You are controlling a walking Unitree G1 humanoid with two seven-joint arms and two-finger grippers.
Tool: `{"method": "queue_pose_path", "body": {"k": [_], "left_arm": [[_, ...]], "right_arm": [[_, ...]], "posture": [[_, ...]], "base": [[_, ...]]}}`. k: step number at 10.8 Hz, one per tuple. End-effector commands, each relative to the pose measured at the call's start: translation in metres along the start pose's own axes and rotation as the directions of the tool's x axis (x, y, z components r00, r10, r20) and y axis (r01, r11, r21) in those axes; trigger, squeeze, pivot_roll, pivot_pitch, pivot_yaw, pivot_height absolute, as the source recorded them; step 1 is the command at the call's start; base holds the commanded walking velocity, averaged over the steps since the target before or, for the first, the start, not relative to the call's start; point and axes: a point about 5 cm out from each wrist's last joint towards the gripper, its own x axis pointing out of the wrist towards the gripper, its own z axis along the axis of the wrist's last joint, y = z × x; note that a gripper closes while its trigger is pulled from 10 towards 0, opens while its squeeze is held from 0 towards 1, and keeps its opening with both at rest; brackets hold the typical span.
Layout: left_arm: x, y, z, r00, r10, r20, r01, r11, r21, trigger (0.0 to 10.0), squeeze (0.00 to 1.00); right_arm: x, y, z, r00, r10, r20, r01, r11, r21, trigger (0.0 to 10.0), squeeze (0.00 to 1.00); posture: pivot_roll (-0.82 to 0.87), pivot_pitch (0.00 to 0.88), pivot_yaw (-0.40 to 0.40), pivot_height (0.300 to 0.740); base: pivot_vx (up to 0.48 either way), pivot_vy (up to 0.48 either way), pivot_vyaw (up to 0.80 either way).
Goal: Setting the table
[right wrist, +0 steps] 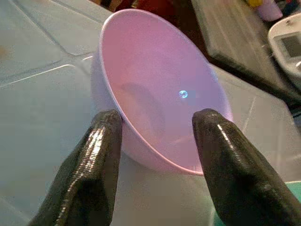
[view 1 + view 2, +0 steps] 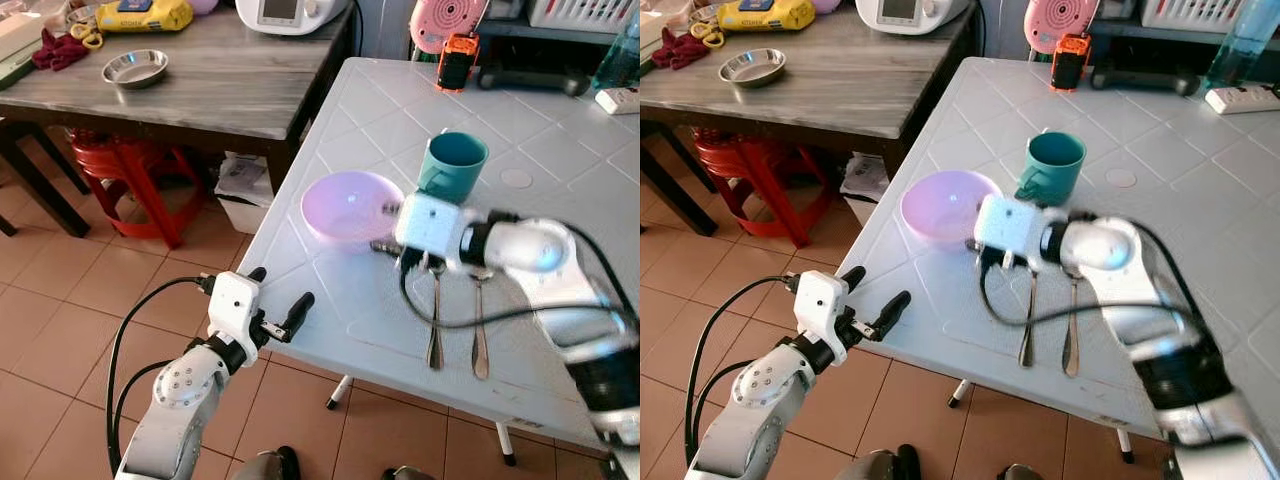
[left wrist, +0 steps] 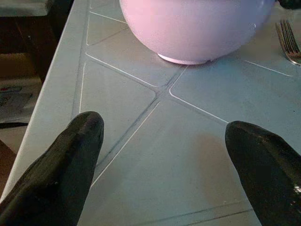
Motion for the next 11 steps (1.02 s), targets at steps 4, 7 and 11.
{"method": "queue_pose_path", "body": {"k": [4,7,11], "left_arm": [[0.000,-0.001,-0.006,0.999,0.009,-0.037,-0.009,1.000,-0.021,10.0,0.00],[-0.002,0.001,-0.011,0.997,0.043,-0.063,-0.047,0.998,-0.053,10.0,0.00],[-0.002,-0.002,-0.012,0.996,0.040,-0.081,-0.047,0.996,-0.081,10.0,0.00]], "right_arm": [[0.028,-0.002,0.017,0.984,0.168,0.067,-0.164,0.985,-0.055,10.0,1.00],[0.039,0.006,0.016,0.961,0.263,0.087,-0.262,0.965,-0.023,10.0,1.00],[0.047,0.000,-0.007,0.947,0.320,-0.007,-0.320,0.947,-0.001,10.0,0.00]], "posture": [[-0.07,0.146,0.084,0.740],[-0.06,0.150,0.073,0.740],[-0.06,0.158,0.071,0.740]], "base": [[0.000,0.000,0.00],[0.000,0.000,0.00],[0.000,0.000,0.00]]}}
